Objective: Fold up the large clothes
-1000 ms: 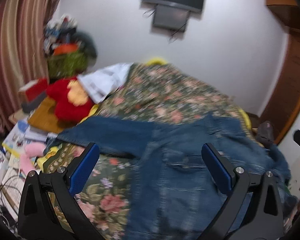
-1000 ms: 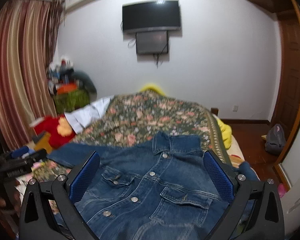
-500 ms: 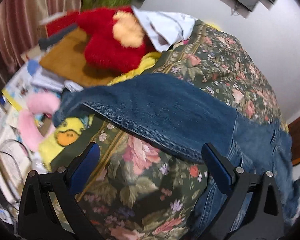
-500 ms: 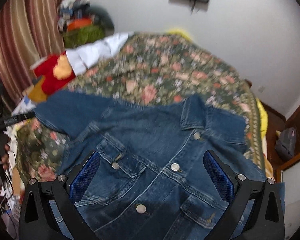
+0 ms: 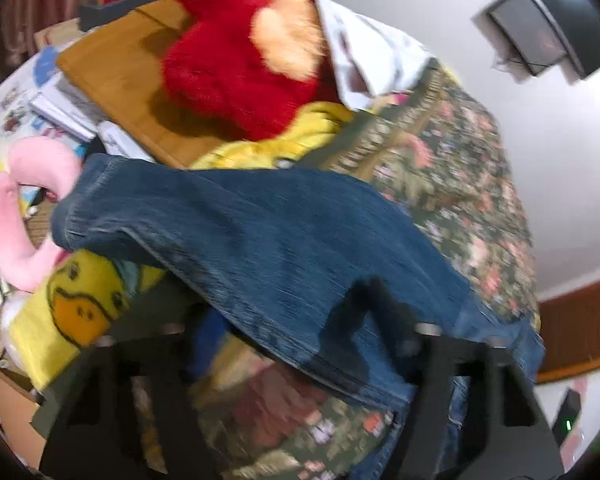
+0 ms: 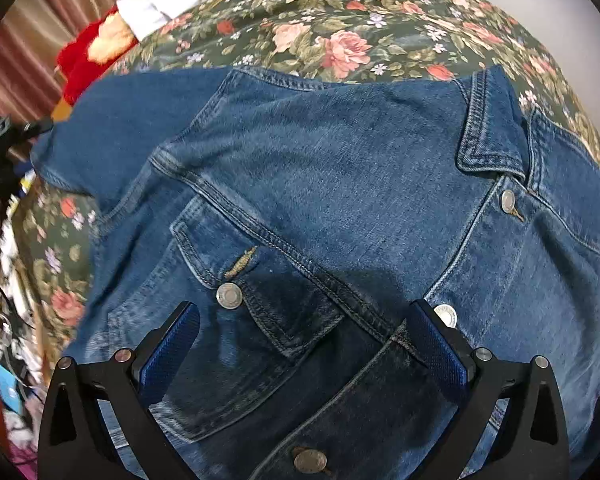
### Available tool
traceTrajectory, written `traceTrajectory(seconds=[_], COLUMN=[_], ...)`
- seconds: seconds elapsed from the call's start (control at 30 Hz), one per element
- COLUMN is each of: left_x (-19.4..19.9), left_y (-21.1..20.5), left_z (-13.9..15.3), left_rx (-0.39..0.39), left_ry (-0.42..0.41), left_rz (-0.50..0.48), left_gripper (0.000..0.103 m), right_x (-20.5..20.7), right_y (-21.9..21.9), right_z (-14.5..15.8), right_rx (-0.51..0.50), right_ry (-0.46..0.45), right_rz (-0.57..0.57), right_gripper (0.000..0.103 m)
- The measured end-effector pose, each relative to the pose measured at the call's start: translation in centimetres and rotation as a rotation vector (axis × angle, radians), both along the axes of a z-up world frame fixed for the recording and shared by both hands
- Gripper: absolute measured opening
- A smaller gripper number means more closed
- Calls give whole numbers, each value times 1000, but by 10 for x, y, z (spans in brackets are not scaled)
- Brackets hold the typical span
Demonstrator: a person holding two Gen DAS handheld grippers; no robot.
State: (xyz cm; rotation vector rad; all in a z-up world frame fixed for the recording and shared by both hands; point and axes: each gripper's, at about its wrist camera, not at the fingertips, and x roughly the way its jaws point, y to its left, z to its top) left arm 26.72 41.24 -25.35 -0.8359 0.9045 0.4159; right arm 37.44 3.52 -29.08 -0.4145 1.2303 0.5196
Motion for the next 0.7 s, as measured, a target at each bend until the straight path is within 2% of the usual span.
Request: traceTrajectory(seconds=[0.03, 0.1, 0.2, 0.27, 0.4, 0.57, 0.63, 0.7], left_x=[0, 2, 4, 6, 9, 23, 32, 46], left_y=[2, 3, -8, -20, -54, -128, -162, -188], left_z=[0, 5, 25, 44, 97, 163, 180, 185], left_rx=[14, 59, 195, 285, 430, 629, 645, 607], left_ry=[6, 20, 29, 15, -79, -216, -265, -284], left_rz=[14, 31, 31, 11, -38, -175, -263, -341], left_gripper=[40, 26, 14, 13, 10, 9, 9, 9], right_x=[-3, -8, -14, -18, -20, -31, -38, -42], right_y=[2, 4, 2, -2, -18, -48, -64, -82], right_z=[0, 1, 7, 15, 44, 81, 97, 109], right_rx=[-10, -1, 24, 44, 106, 162, 178, 197], right_ry=[-9, -7, 12, 15, 1, -68, -101, -121], right_rz=[12, 39, 51, 48, 35, 23, 19, 8], right_gripper=[103, 103, 103, 103, 103, 103, 103, 103])
